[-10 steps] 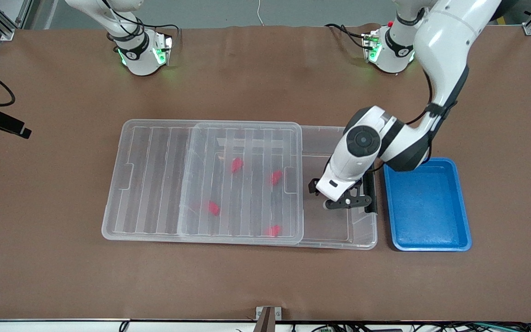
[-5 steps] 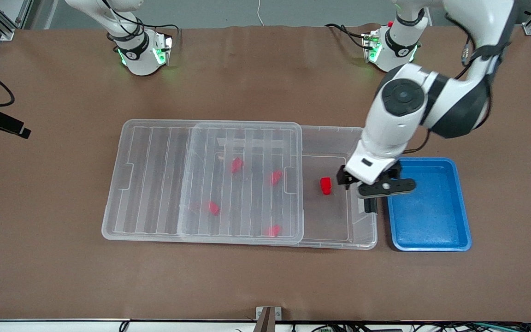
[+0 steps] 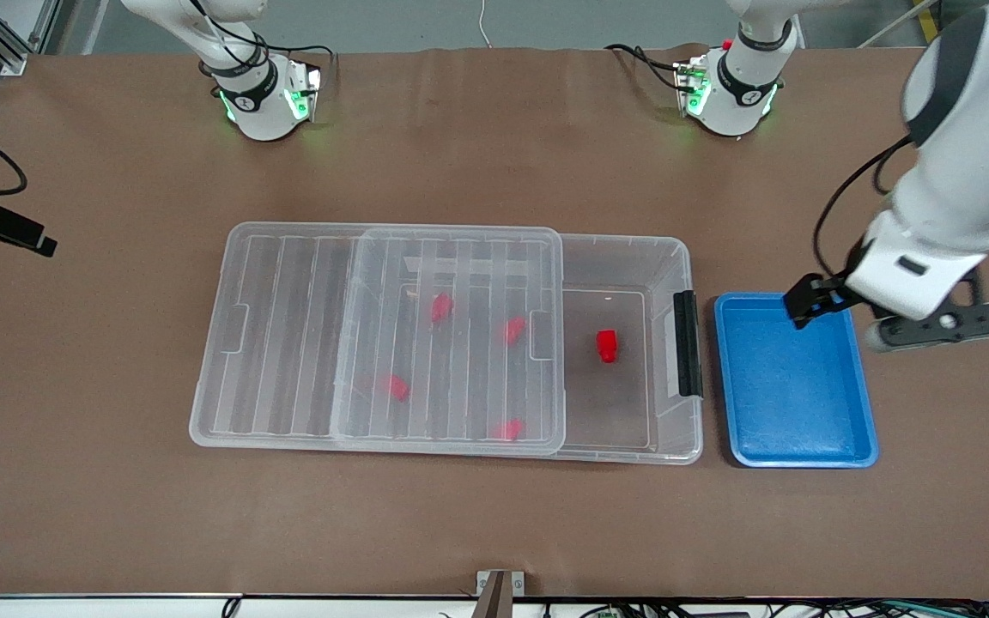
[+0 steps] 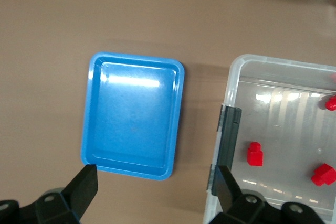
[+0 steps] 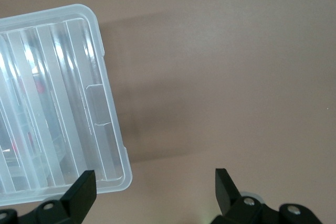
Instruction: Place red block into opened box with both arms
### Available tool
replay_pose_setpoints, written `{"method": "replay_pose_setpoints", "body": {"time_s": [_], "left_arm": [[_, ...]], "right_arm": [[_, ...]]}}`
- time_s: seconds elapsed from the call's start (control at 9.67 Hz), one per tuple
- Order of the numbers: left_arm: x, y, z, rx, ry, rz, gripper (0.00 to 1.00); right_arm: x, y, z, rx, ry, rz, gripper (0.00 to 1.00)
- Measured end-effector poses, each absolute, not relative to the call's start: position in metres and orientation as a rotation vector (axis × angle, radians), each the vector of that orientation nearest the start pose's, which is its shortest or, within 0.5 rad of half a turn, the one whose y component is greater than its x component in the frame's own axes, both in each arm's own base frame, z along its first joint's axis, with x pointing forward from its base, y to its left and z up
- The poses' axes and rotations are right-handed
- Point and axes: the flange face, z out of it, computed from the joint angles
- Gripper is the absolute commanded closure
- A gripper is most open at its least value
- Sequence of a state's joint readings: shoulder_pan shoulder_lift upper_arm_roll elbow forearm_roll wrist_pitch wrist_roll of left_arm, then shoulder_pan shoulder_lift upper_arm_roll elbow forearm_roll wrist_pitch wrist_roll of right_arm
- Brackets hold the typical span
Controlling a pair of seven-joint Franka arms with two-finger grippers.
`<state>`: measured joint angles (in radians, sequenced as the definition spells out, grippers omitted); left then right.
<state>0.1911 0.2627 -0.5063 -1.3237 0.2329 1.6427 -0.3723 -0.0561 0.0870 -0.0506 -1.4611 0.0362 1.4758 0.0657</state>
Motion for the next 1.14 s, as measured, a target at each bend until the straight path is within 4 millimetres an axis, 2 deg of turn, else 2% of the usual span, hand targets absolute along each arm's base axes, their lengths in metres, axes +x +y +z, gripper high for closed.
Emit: {"method": "replay_pose_setpoints", "body": {"time_s": [0.1,0.21,0.31,0.41,0.62,0.72,0.83,0.93,1.14], "left_arm": [[0.613,-0.112,0.628,-3.083,-0.101,-0.183,0.0],[0.604,-0.095,0.646,-3.102,-0.097,-0.189,0.0],[0.593,-0.082,0.664,-3.104,-0.09,-0.2,0.0],[0.58,-0.071,0.681,-3.096,-0.083,-0.2,0.0],[0.556,-0.045,0.7,-3.125,-0.069,-0.15,0.0],[0.55,-0.03,0.704,-3.137,-0.064,-0.144,0.0],[0.544,-0.018,0.706,-3.142,-0.059,-0.133,0.0],[0.538,-0.012,0.706,-3.142,-0.056,-0.103,0.0],[0.534,-0.016,0.704,-3.142,-0.045,-0.067,0.0]], "right_arm": [[0.57,-0.056,0.614,-3.098,0.204,0.124,0.87],[0.575,-0.056,0.6,-3.099,0.09,0.148,1.0],[0.589,-0.057,0.573,-3.096,-0.009,0.167,1.0],[0.608,-0.058,0.534,-3.092,-0.093,0.181,1.0],[0.638,-0.058,0.441,-3.077,-0.297,0.182,1.0],[0.642,-0.058,0.4,-3.063,-0.368,0.193,1.0],[0.64,-0.055,0.369,-3.048,-0.407,0.197,1.0],[0.636,-0.046,0.353,-3.017,-0.41,0.193,1.0],[0.634,-0.022,0.349,-2.976,-0.432,0.183,1.0]]}}
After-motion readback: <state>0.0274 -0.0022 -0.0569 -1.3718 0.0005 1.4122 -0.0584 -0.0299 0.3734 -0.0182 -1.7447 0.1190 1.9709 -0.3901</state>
